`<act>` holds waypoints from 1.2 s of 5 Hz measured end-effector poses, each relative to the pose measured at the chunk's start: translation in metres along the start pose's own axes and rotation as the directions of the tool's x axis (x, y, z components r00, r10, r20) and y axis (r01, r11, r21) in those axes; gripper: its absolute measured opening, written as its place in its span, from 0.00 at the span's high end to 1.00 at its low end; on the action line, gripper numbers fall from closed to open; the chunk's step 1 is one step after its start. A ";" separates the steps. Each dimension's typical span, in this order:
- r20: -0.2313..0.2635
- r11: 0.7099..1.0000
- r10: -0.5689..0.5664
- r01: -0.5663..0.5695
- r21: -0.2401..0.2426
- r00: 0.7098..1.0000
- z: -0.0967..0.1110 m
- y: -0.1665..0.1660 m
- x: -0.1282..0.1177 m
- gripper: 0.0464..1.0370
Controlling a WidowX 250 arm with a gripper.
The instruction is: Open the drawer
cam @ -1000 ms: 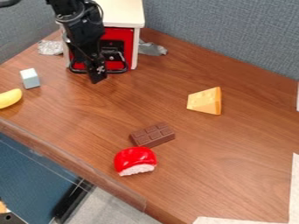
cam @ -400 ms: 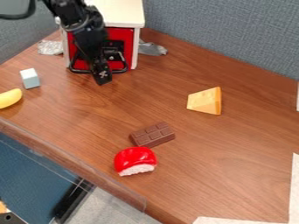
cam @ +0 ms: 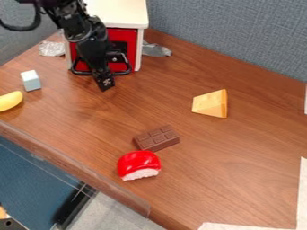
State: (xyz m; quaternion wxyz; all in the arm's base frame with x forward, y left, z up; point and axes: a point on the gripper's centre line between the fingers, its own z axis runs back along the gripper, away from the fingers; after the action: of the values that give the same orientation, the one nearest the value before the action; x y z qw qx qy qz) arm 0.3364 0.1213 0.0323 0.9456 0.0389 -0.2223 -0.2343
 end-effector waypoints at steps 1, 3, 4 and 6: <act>0.008 0.999 0.029 -0.029 0.025 1.000 -0.003 0.001 -0.002 0.35; 0.001 1.000 0.006 -0.006 0.007 1.000 -0.005 -0.013 -0.004 0.71; 0.007 1.000 0.005 -0.005 -0.005 1.000 0.001 -0.025 -0.010 0.72; 0.027 1.000 -0.024 0.024 -0.013 0.999 0.014 -0.051 -0.025 0.72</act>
State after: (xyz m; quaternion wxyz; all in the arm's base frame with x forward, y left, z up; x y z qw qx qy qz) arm 0.2891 0.0883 0.0264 0.9399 0.0320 -0.2329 -0.2477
